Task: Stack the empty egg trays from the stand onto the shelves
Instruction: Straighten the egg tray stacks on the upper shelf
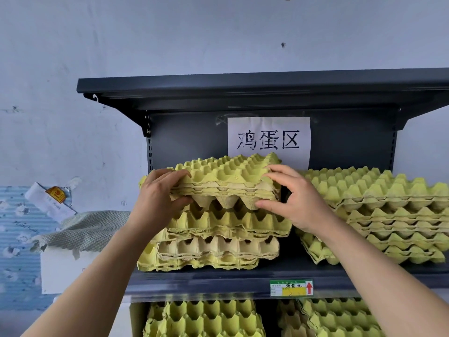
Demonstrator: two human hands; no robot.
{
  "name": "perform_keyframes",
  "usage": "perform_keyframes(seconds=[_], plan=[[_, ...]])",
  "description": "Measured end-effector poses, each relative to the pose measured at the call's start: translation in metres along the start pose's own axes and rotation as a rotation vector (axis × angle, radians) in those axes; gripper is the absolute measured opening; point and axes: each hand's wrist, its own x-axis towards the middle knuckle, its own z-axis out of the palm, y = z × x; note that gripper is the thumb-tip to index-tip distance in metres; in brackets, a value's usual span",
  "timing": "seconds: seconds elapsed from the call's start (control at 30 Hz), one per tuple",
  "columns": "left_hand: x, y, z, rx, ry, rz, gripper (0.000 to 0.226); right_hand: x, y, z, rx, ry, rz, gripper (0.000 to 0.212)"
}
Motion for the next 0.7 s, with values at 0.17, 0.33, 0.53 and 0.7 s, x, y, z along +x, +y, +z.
perform_keyframes(seconds=[0.17, 0.33, 0.53, 0.7], plan=[[-0.005, 0.006, -0.001, 0.171, -0.068, -0.023, 0.070, -0.005, -0.019, 0.023, -0.008, 0.138, -0.033, 0.060], [-0.016, 0.016, -0.004, 0.056, -0.235, 0.055, 0.084, -0.010, -0.025, 0.053, -0.094, 0.205, -0.059, 0.055], [-0.011, 0.014, -0.003, 0.076, -0.265, 0.048, 0.072, -0.014, -0.024, 0.035, 0.010, -0.016, -0.104, 0.076], [-0.015, 0.012, -0.004, 0.020, -0.279, 0.026, 0.062, -0.007, 0.011, 0.004, -0.107, -0.105, 0.023, 0.075]])
